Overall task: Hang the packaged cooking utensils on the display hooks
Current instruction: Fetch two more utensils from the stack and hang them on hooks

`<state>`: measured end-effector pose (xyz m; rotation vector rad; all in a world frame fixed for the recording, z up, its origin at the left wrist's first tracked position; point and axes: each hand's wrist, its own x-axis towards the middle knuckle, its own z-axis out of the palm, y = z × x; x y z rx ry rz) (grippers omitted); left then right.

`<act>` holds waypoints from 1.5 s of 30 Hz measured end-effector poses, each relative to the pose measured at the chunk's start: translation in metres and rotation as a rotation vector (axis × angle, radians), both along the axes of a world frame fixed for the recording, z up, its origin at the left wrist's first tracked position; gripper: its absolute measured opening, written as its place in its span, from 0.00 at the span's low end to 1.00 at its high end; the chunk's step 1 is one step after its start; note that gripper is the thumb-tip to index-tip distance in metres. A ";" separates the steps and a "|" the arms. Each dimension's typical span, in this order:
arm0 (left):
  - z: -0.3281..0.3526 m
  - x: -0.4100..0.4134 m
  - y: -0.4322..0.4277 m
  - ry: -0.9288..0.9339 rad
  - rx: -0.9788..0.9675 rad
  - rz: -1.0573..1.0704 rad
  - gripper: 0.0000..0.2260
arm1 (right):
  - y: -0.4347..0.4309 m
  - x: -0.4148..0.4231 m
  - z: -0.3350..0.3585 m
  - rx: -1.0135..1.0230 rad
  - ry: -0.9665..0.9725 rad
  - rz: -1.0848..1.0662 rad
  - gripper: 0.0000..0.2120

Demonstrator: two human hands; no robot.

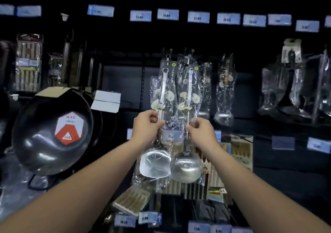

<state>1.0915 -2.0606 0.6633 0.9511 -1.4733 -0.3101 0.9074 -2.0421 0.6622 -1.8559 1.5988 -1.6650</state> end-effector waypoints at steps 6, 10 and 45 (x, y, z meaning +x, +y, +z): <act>0.026 -0.005 -0.024 0.012 -0.012 0.005 0.09 | -0.028 -0.009 0.027 -0.021 -0.018 0.042 0.13; 0.040 -0.006 -0.040 0.007 -0.019 0.004 0.08 | -0.040 -0.009 0.040 -0.047 -0.037 0.041 0.11; 0.121 -0.001 -0.124 0.053 -0.160 -0.035 0.05 | -0.109 0.006 0.125 -0.068 0.013 -0.055 0.13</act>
